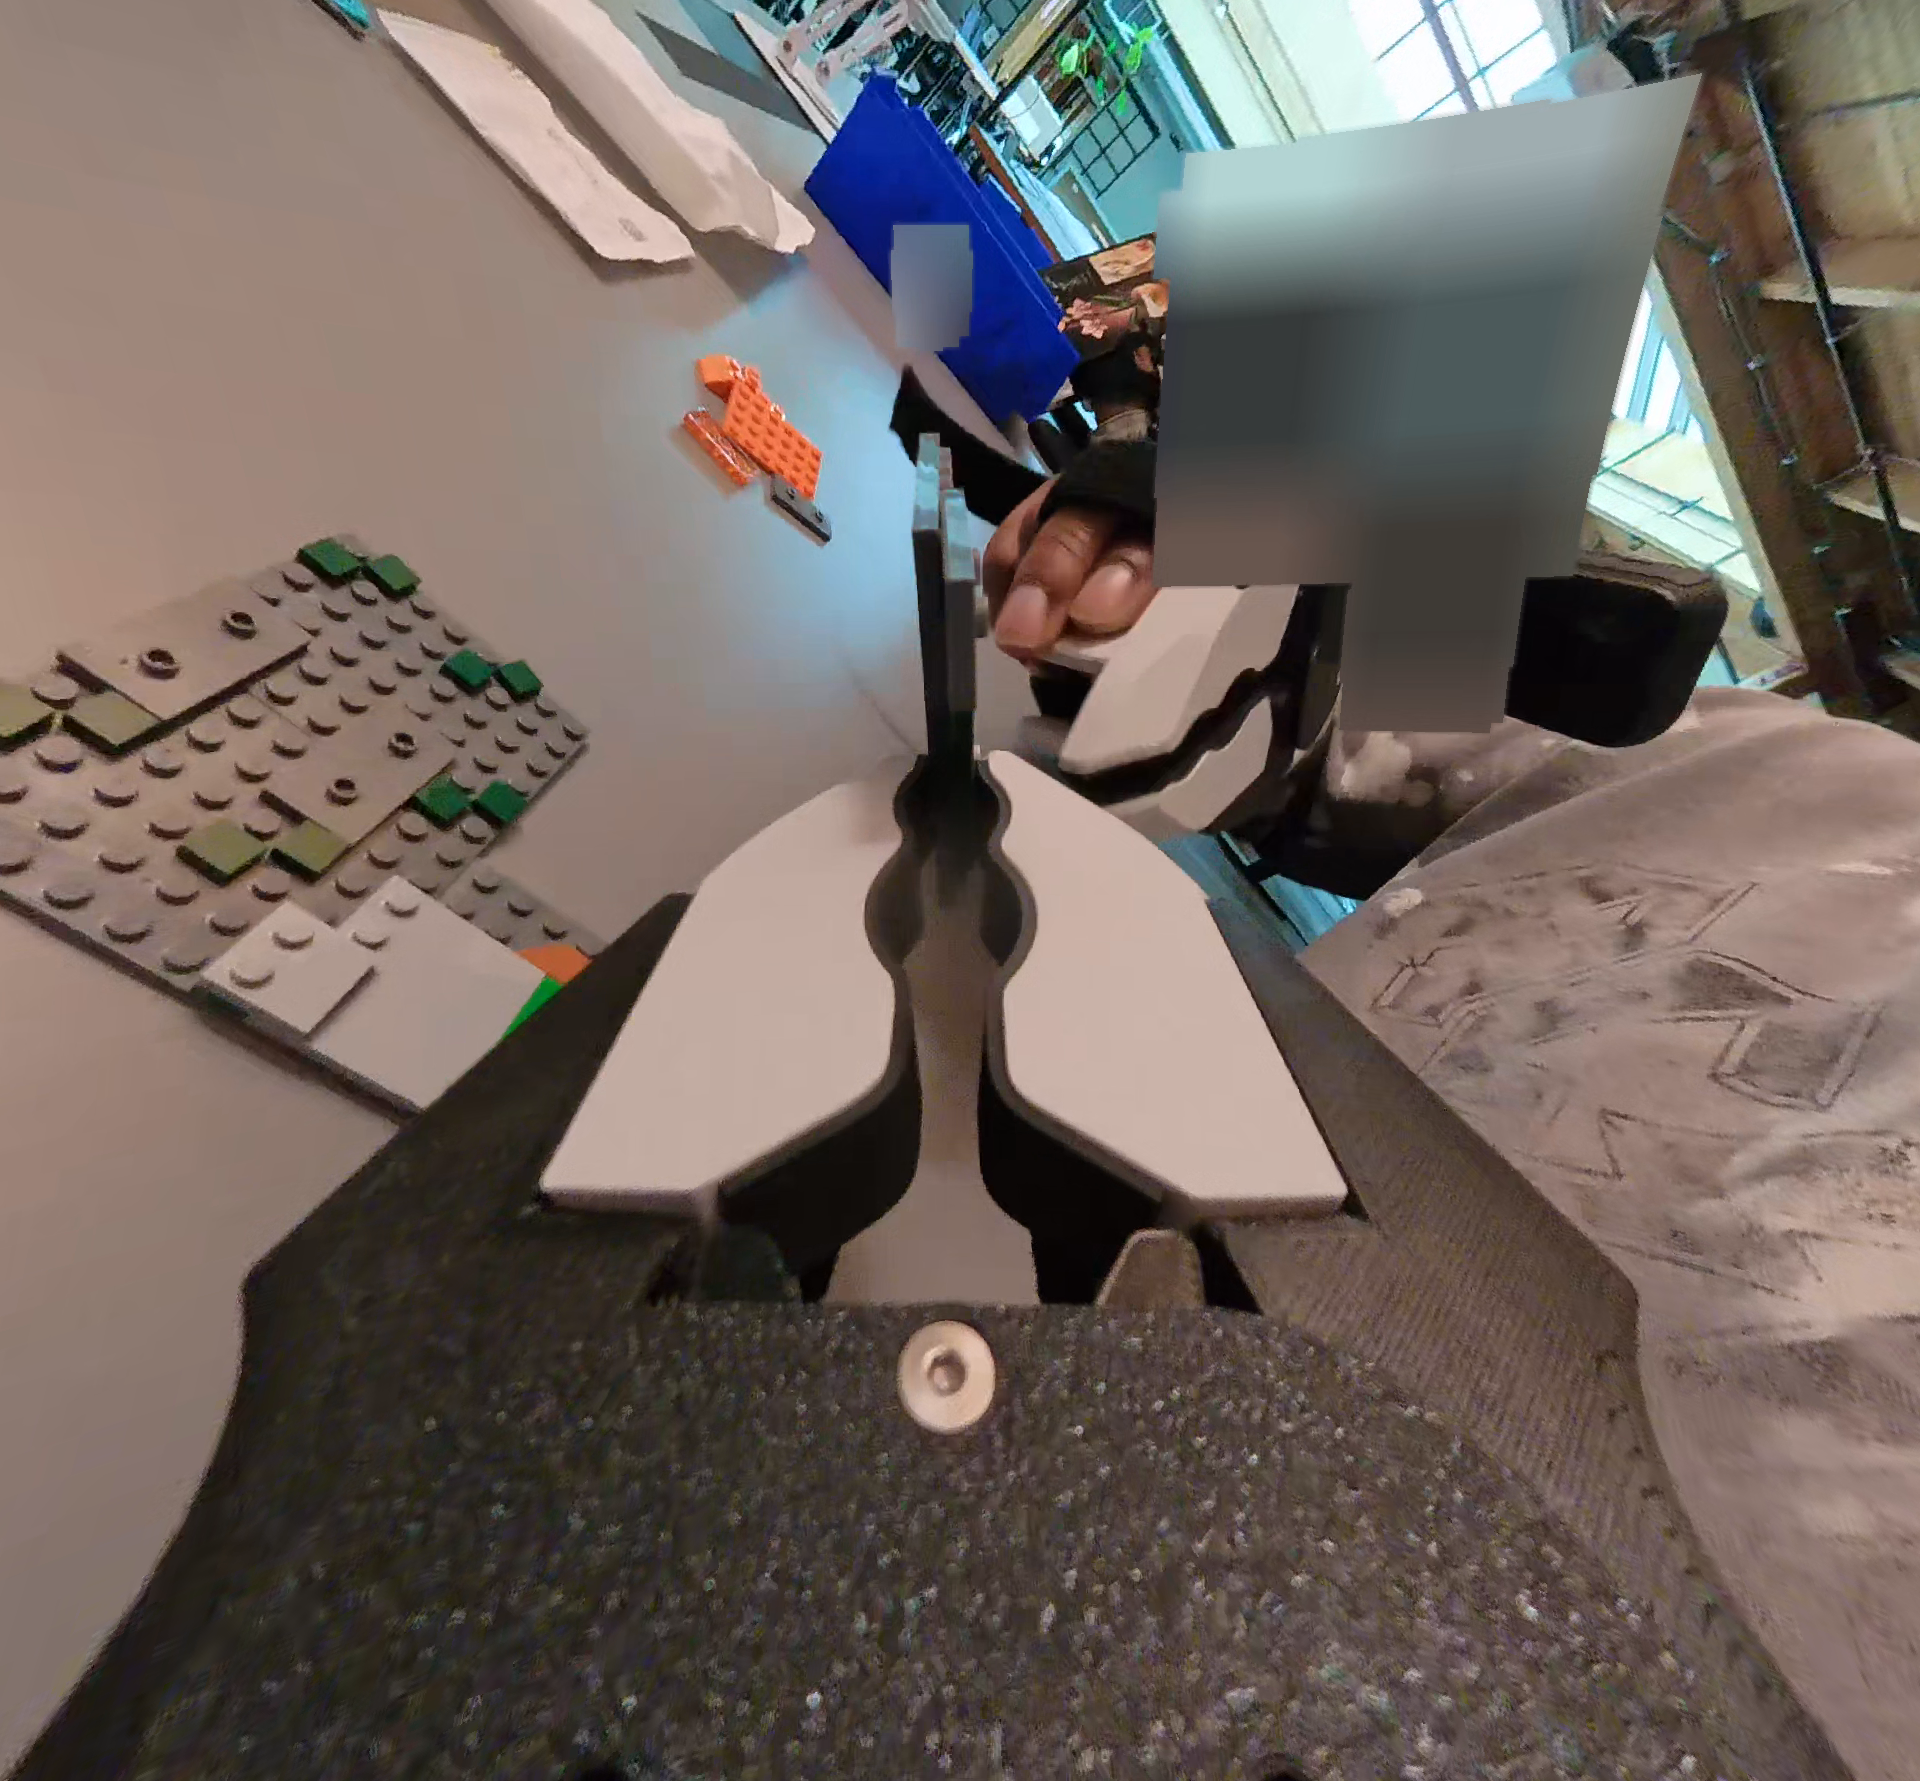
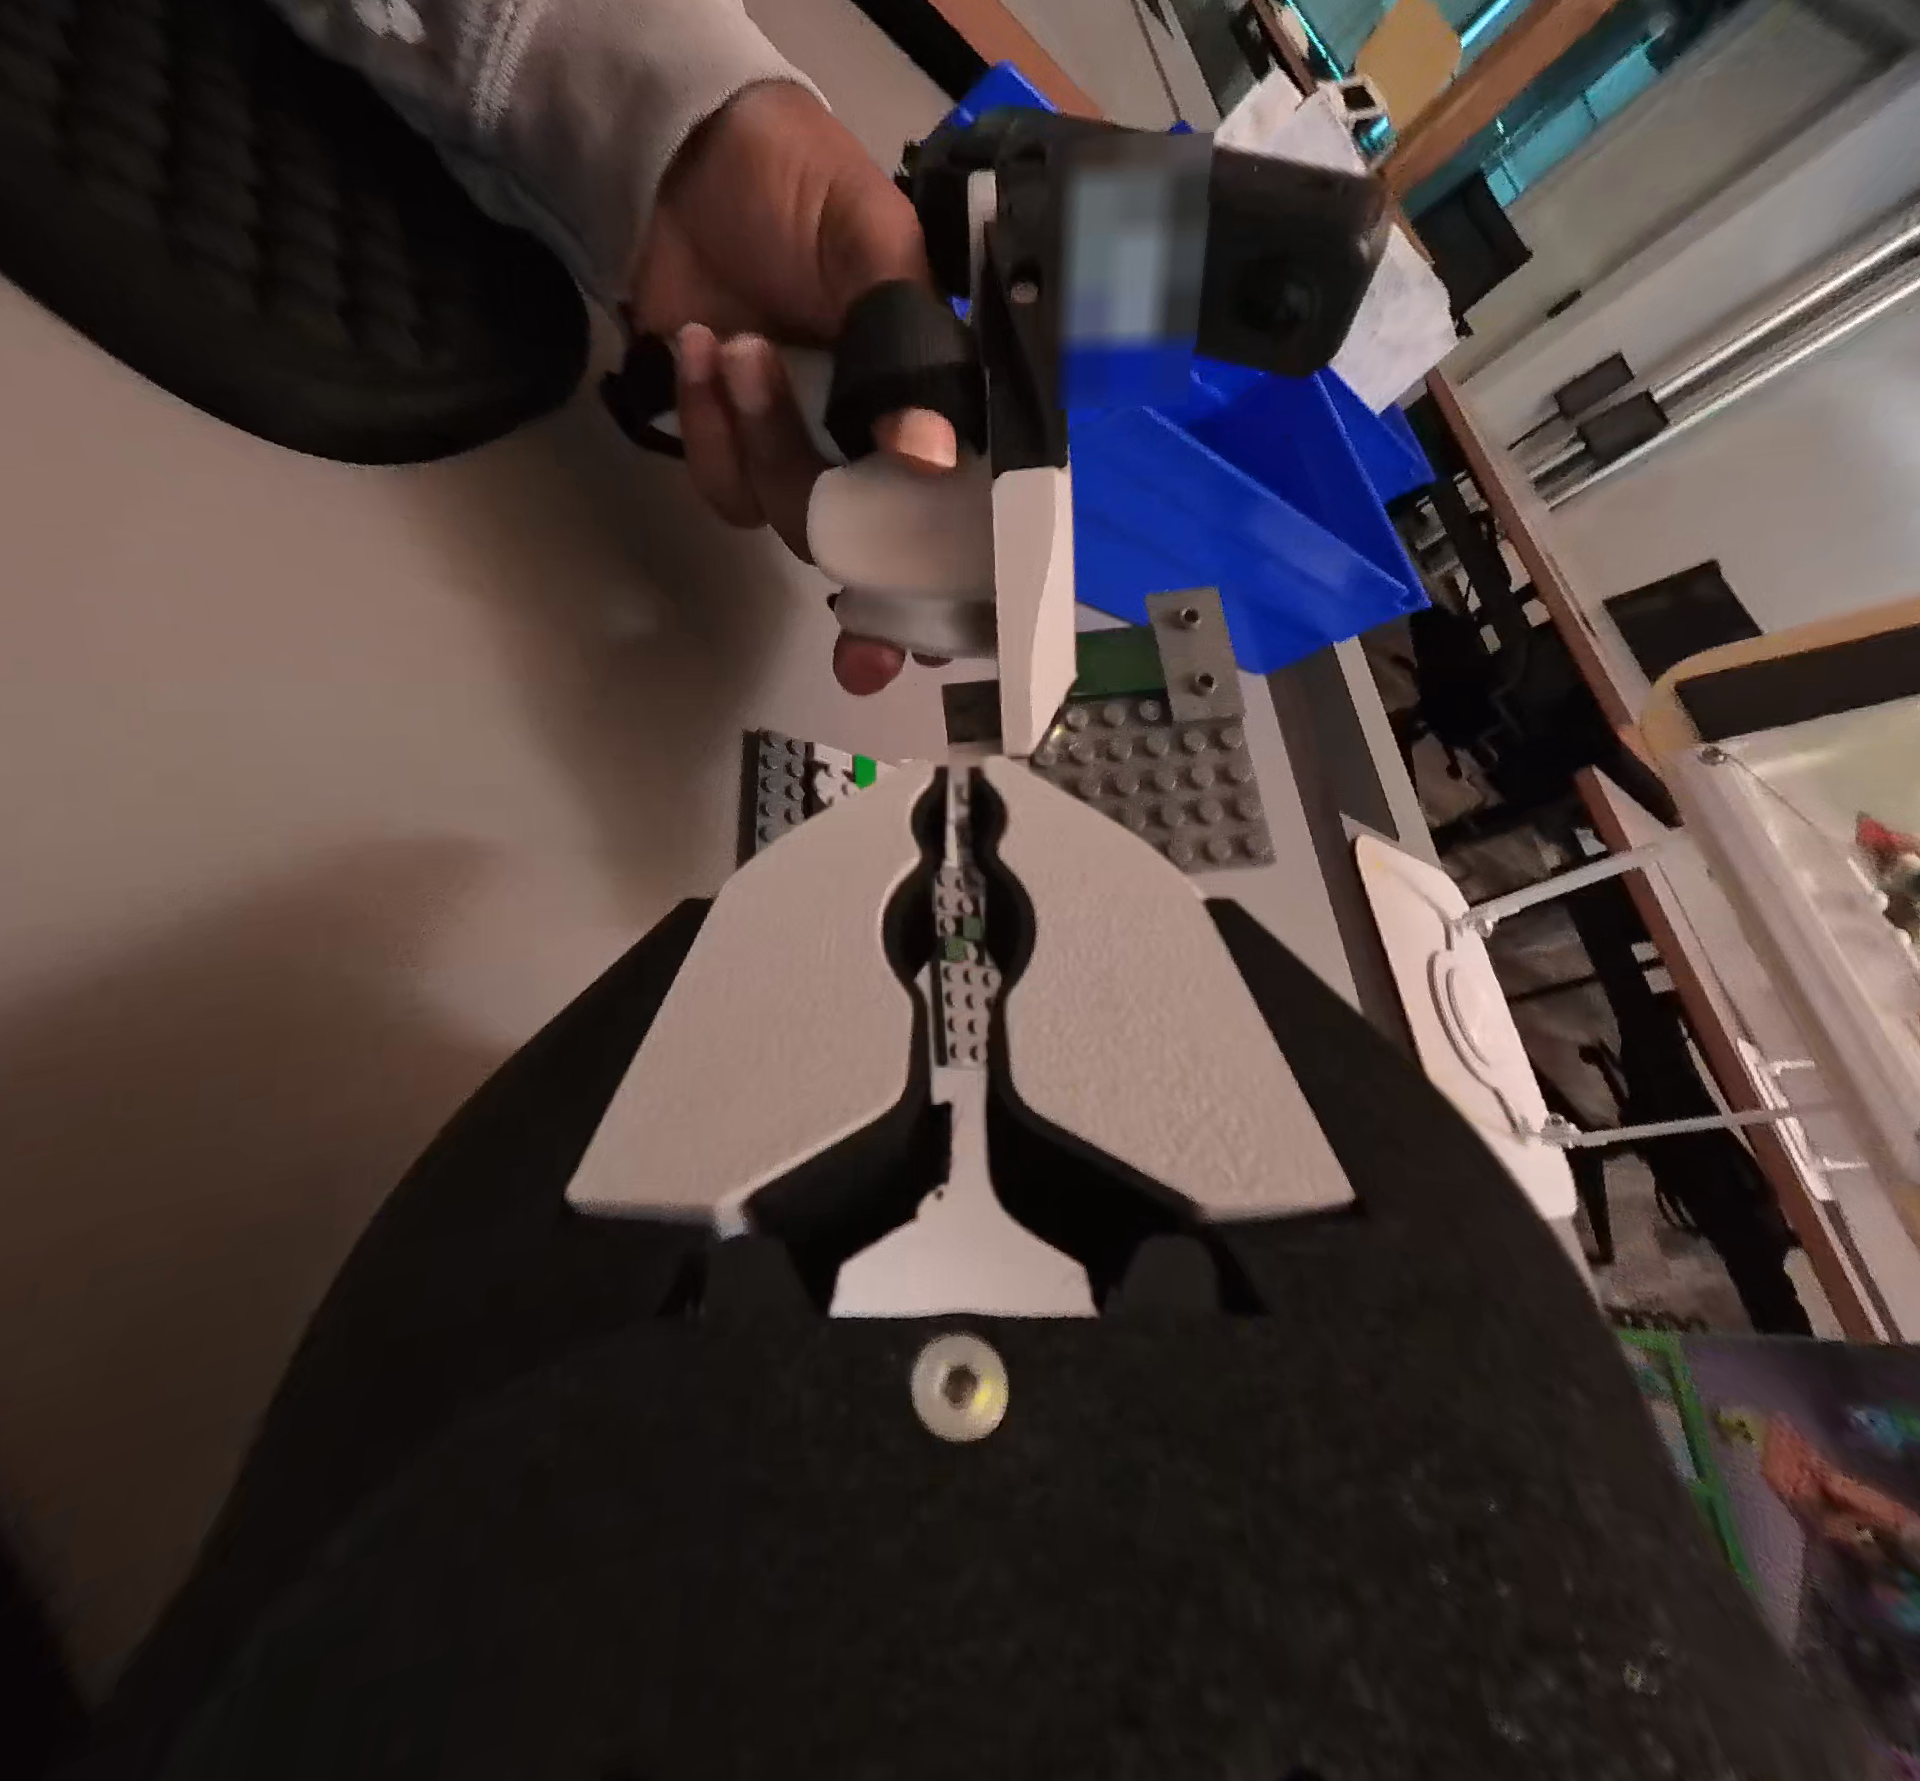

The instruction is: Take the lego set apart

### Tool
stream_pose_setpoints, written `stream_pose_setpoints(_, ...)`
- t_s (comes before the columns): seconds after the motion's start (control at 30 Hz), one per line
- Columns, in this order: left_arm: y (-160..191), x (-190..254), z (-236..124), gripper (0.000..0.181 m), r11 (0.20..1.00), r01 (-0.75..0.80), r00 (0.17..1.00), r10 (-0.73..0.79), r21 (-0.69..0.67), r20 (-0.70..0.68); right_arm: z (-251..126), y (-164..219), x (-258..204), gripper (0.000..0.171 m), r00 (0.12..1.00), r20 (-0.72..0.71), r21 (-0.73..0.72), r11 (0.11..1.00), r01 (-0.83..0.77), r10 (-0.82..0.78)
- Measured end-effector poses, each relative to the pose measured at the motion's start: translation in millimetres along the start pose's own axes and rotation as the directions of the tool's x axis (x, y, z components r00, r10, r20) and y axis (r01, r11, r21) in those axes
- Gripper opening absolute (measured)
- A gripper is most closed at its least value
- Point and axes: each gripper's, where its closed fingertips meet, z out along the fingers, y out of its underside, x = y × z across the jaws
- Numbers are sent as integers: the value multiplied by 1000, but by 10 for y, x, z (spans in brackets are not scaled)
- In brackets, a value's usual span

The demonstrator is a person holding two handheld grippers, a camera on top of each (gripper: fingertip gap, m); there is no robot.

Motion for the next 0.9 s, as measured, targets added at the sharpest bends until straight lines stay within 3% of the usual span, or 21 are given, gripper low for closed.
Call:
stream_pose_setpoints(0.13, -2, 43, 21, 6, 999, 37, 999, -37, 13, -18, 70, 31, 30, 20, 999, -47, -42, 999, 9, -11)
stream_pose_setpoints(0.33, 29, 57, 32, 6, 998, 66, 998, -66, 6, -2, 158, 81, 40, 17, 997, -66, -108, 994, 18, -25)
stream_pose_setpoints(0.5, 20, 176, -8, 13, 995, 95, 991, -94, 2, -95, 122, 15, 27, 16, 999, -28, -77, 996, 38, -40)
stream_pose_setpoints(0.77, 39, 99, -26, 7, 1000, -6, 1000, 6, -19, -5, 105, 40, -47, 15, 998, 19, -67, 996, 54, -53)
stream_pose_setpoints(0.9, 37, 124, -14, 8, 992, -119, 992, 120, -46, 33, 66, 10, -35, 15, 998, 58, -26, 999, -36, 37)
